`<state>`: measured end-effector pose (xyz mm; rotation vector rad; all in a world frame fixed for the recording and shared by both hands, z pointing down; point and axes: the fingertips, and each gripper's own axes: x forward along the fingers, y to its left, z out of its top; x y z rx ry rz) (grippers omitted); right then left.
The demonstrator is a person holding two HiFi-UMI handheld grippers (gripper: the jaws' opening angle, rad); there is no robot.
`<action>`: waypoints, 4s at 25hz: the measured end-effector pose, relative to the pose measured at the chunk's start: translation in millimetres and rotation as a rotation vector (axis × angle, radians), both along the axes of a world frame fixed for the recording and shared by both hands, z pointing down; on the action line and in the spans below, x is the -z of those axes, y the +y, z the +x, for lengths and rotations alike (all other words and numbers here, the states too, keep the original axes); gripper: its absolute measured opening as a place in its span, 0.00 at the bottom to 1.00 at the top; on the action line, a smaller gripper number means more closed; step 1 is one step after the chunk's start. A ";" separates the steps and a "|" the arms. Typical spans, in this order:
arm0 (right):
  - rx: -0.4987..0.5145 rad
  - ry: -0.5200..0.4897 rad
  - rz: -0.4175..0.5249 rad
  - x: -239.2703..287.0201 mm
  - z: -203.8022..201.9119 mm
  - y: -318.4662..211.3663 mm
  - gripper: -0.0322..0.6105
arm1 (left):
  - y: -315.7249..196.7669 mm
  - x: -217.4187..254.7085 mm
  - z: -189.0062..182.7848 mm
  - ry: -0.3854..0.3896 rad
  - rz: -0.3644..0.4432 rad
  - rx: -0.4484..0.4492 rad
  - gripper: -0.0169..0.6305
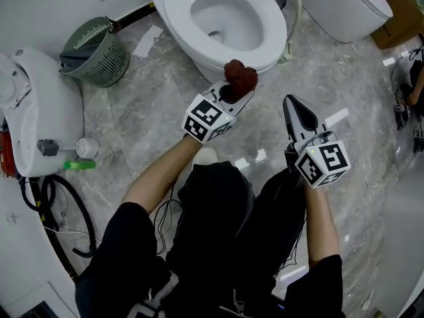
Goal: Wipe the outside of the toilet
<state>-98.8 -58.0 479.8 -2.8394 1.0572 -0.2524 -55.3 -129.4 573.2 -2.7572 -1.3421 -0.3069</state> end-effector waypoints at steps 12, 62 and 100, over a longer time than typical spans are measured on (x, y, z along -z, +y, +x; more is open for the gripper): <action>0.043 -0.023 0.012 -16.0 4.0 -20.3 0.05 | -77.3 13.1 -20.2 0.062 -0.058 0.110 0.14; 0.038 -0.063 -0.033 -35.1 -5.6 -18.4 0.05 | -177.3 -60.5 60.9 -0.070 0.151 0.354 0.14; 0.011 -0.018 -0.044 -16.9 35.5 108.4 0.05 | 97.4 -10.8 22.5 -0.038 -0.102 0.079 0.14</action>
